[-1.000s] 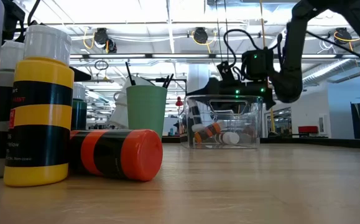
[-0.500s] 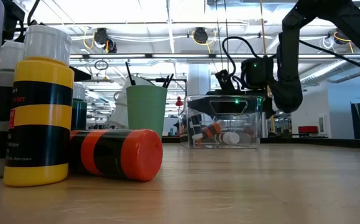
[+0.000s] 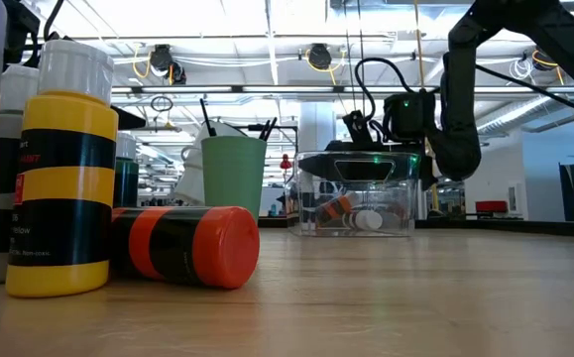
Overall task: Pick & Place Paint Supplies
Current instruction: Put the small white paint bottle into the transparent bin, then adjust the small black paint bottle in the transparent bin
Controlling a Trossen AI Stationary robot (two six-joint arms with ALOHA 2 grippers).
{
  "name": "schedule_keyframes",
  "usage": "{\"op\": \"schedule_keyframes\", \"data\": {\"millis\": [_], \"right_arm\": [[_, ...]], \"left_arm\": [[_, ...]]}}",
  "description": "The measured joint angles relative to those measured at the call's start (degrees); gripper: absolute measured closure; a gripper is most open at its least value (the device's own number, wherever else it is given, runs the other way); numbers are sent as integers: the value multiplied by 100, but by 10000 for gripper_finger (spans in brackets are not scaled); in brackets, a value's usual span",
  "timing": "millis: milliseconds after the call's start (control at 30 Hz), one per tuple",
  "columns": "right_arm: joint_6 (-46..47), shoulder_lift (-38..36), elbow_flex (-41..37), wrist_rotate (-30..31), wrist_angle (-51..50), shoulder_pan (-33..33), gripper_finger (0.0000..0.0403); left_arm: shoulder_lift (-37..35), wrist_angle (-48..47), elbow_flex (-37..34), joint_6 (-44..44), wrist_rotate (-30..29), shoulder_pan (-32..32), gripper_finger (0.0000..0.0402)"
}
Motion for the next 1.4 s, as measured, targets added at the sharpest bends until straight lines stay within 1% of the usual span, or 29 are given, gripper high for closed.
{"op": "schedule_keyframes", "data": {"millis": [233, 300, 367, 467, 567, 633, 700, 733, 800, 867, 967, 1100, 1167, 1267, 1400], "right_arm": [[-271, -223, -21, -10, -197, 115, 237], [-427, -454, -44, -10, -331, 156, 237], [-681, -868, -90, -9, -775, 211, 237], [-1219, -1715, -107, -7, -2087, 360, 237], [-1871, -2782, -51, 130, -3908, 544, 237], [-2380, -3478, 123, 650, -5554, 660, 237], [-2624, -3990, 393, 1328, -7115, 675, 240], [-2614, -4162, 518, 1573, -7671, 646, 243], [-2342, -4421, 632, 1663, -8408, 555, 247], [-2115, -4520, 664, 1645, -8798, 491, 249], [-2293, -4480, 664, 1631, -9183, 362, 246], [-3410, -4168, 662, 1593, -9158, 278, 237], [-3818, -4030, 676, 1673, -8915, 280, 235], [-4151, -3687, 951, 1957, -9054, 250, 234], [-4256, -3121, 1588, 2124, -9690, 281, 234]], "left_arm": [[0, -18, 0, 2, 0, -1, 380], [2, -33, 0, 2, 0, 0, 380], [1, -34, 0, 2, 0, -1, 380], [2, -34, 0, 2, 0, 1, 380], [2, -33, 0, 0, 0, -1, 380], [0, -34, 0, 0, 0, 1, 380], [1, -30, 0, 0, 0, 0, 380], [1, -28, 0, 0, 0, 0, 380], [2, 10, -1, 0, 2, 0, 380], [2, 23, 0, -2, 2, 1, 380], [0, 23, 0, -23, 2, 1, 380], [1, 23, 0, -28, 2, -1, 380], [2, 23, 0, 2, 2, -1, 380], [0, 23, 0, 15, 2, 1, 380], [2, 21, 0, 19, 2, 0, 380]]}}
